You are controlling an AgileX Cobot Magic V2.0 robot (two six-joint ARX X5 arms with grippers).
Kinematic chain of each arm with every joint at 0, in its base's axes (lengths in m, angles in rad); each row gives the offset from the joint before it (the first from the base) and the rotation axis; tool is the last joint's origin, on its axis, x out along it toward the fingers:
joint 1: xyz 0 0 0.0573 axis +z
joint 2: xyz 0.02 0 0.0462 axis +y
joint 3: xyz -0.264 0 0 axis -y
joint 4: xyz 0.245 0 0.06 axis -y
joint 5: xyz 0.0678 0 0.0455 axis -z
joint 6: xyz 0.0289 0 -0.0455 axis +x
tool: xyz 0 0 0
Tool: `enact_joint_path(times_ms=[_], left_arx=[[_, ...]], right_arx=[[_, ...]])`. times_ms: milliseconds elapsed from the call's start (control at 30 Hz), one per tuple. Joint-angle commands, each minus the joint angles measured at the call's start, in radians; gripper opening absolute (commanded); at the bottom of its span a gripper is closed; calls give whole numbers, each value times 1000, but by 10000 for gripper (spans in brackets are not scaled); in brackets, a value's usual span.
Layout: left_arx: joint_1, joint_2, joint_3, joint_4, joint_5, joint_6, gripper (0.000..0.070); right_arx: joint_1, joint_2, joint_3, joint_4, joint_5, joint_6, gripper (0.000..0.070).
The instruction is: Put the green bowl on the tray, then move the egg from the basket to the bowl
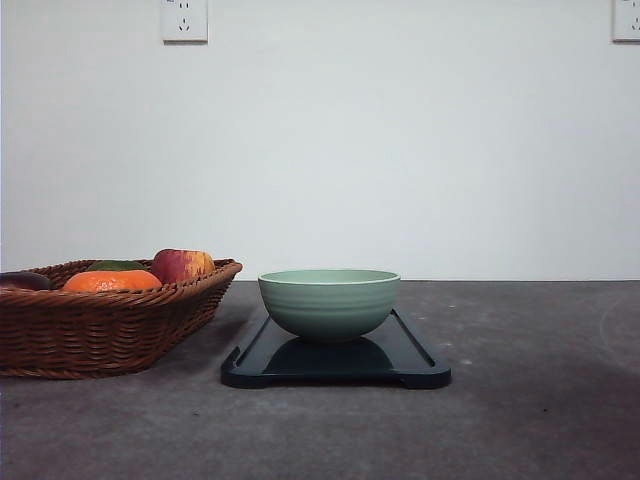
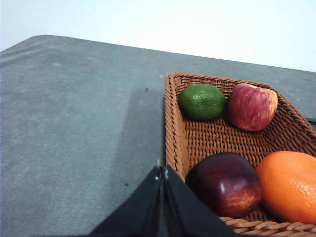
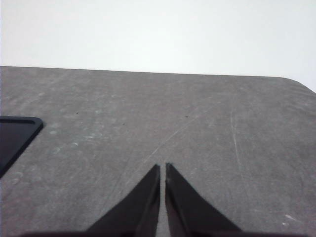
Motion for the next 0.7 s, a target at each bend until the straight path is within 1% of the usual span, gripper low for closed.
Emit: enact_joint_path(times_ms=[0, 667], left_arx=[[1, -1, -19, 0, -2, 8, 0], [1, -1, -19, 0, -2, 8, 0]], right_arx=[[-1, 1, -5, 8, 1, 17, 10], [-1, 1, -5, 37, 1, 17, 10]])
